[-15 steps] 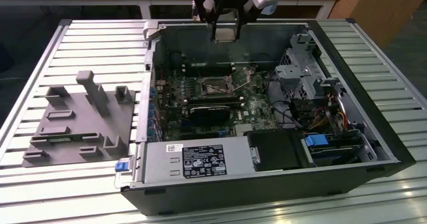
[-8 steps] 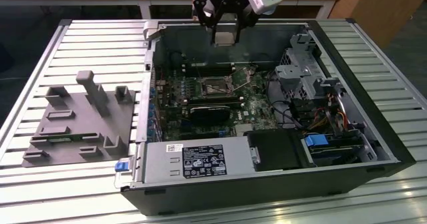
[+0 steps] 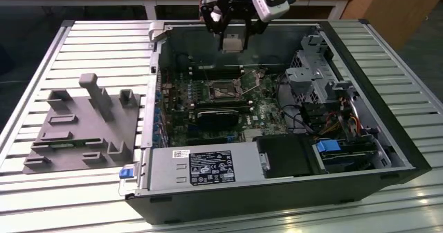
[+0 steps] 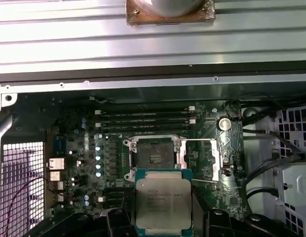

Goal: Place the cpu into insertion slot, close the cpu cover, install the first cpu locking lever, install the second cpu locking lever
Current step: 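Place the cpu into insertion slot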

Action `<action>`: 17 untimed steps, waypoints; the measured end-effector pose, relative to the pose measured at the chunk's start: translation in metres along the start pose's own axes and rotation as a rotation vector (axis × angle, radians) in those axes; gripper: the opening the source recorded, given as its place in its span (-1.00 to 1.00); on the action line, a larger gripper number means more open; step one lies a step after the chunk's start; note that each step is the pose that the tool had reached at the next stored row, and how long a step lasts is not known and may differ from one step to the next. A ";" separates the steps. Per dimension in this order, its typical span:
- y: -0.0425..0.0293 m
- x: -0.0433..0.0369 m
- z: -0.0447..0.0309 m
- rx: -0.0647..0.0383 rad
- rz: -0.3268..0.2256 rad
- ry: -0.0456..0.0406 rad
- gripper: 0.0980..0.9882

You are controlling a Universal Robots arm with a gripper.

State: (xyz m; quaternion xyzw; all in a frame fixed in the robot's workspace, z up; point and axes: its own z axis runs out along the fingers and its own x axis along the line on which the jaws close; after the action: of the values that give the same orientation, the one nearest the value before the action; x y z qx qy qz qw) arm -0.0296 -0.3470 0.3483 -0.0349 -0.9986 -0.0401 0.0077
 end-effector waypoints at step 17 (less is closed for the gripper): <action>-0.0017 -0.0004 0.0214 -0.005 0.255 -0.0285 -0.01</action>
State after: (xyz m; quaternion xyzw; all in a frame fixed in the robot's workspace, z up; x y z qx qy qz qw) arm -0.0296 -0.3470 0.3267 -0.1621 -0.9859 -0.0408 -0.0015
